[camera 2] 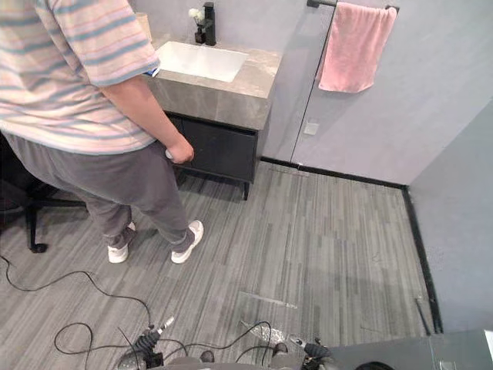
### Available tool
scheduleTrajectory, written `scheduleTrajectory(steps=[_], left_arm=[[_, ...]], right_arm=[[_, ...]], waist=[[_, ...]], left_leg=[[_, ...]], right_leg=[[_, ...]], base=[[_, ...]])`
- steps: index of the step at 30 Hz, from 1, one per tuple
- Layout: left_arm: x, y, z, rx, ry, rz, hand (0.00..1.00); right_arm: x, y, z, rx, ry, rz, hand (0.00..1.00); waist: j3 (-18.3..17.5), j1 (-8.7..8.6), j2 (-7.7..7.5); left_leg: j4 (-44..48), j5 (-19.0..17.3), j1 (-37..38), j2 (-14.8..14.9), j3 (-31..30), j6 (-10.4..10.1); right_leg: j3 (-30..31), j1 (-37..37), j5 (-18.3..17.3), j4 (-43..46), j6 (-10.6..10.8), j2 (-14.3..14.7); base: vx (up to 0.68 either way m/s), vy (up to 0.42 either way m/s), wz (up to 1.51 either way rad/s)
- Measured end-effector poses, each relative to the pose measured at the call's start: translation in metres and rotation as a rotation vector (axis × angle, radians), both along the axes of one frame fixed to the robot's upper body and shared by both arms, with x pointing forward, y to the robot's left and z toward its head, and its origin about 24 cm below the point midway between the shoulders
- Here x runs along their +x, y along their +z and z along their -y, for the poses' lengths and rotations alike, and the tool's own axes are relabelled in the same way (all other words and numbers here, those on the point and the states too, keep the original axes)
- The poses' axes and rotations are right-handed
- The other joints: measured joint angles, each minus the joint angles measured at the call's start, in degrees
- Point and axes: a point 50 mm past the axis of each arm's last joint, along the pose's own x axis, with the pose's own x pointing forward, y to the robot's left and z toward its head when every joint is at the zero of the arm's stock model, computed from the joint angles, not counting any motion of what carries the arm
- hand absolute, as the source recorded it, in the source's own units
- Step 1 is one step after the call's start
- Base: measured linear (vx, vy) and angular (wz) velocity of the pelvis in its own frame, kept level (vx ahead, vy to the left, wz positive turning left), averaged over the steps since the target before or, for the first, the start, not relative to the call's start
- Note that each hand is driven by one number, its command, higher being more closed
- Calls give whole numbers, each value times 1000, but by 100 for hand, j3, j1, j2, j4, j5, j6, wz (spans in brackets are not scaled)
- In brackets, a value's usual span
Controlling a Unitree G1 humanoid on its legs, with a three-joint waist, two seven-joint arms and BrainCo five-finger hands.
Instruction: Pick up the laundry basket with both hands and put the clothes into the washing machine.
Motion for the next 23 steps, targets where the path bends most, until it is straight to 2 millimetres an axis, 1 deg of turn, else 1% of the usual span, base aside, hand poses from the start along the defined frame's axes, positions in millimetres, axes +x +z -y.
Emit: scheduleTrajectory(steps=[1,2,3,4,5,6,7,8,9,10,11,12,13,14,16,19,20,21,23], left_arm=[[-2,-1,4,-13,1,-6,0],[-2,-1,5,-15,2,-6,0],[-3,-1,5,-15,2,-8,0],[-3,-1,5,-14,2,-8,0],[-2,-1,4,-13,4,-2,0],[0,0,-3,-3,25,7,0],[-3,1,-15,2,46,-7,0],[-7,1,-22,13,51,-22,0],[-12,2,-35,32,78,-38,0],[-17,4,-48,55,120,-46,0],[-22,5,-55,65,146,-54,0],[-28,6,-63,75,169,-62,0],[-32,7,-67,79,188,-69,0],[-46,7,-75,88,232,-101,0],[-49,8,-79,84,258,-102,0],[-45,12,-91,93,298,-71,0],[-45,14,-94,92,317,-60,0],[-44,16,-101,91,350,-40,0],[-44,21,-111,101,399,-16,0]], right_arm=[[2,1,2,-7,4,5,0],[2,1,4,-11,6,4,0],[1,1,3,-15,27,1,0],[2,1,2,-16,41,2,0],[3,1,4,-23,47,4,0],[4,1,3,-23,63,7,0],[3,1,3,-25,69,5,0],[2,1,3,-27,75,5,0],[2,1,3,-30,81,7,0],[2,1,3,-30,87,6,0],[2,1,4,-32,95,5,0],[-1,1,4,-25,118,-5,0],[-2,0,3,-21,133,-12,0],[-2,0,2,-15,167,-13,0],[-3,0,3,-15,175,-15,0],[-9,0,6,-21,174,-28,0],[-10,-1,7,-21,174,-30,0],[-17,-2,8,-19,171,-47,0],[-22,-2,9,-9,172,-55,0]], waist=[[8,-6,85],[-4,0,142],[8,-9,131],[0,-9,165],[39,-5,115],[97,-12,46],[105,-25,22],[103,-24,19],[101,-17,23],[105,-17,40],[92,-10,77],[94,-1,59],[96,1,46],[78,-5,-6],[50,-18,-32],[-37,-145,-45],[-77,-157,-64],[-149,-162,-96],[-175,-170,-122]], left_leg=[[-84,27,19,163,-68,-100],[-86,22,38,232,-101,-172],[24,-15,42,370,-176,-248],[131,-34,27,374,-206,-278],[369,-45,-37,370,-218,-293],[709,-44,-152,369,-171,-292],[868,-44,-196,392,-31,-292],[849,-45,-172,428,66,-290],[751,-49,-133,472,205,-292],[444,-47,-3,492,282,-288],[131,-49,83,508,273,-292],[-122,18,190,467,354,-322],[-180,42,213,462,446,-262],[-245,41,254,420,616,-249],[-302,53,329,376,709,-237],[-456,91,440,293,701,-190],[-468,91,444,281,704,-192],[-484,92,470,269,719,-200],[-547,108,542,253,725,-201]], right_leg=[[-83,71,17,-118,-26,161],[-115,119,21,-166,-33,239],[-195,228,-18,-210,-132,389],[-232,288,-36,-226,-187,426],[-284,363,-64,-230,-232,450],[-343,456,-101,-224,-295,452],[-350,475,-129,-212,-336,473],[-332,465,-142,-217,-355,495],[-293,431,-161,-215,-376,527],[-198,412,-153,-238,-375,573],[-143,347,-110,-258,-368,606],[-45,302,-15,-330,-373,586],[17,303,47,-392,-352,593],[219,334,228,-588,-340,597],[300,373,311,-651,-362,575],[283,503,349,-820,-304,495],[283,524,360,-856,-294,493],[308,543,374,-899,-291,487],[311,620,383,-967,-289,479]], base=[[137,-298,8],[114,-301,15],[80,-219,14],[56,-221,19],[-5,-137,23],[-53,-139,21],[-70,-99,10],[-85,-65,-5],[-81,-40,-20],[-77,-27,-25],[-98,7,-33],[-65,33,-33],[-109,84,-61],[-60,64,-53],[-58,60,-38],[-17,57,2],[14,40,3],[39,31,-5],[24,17,-3]])
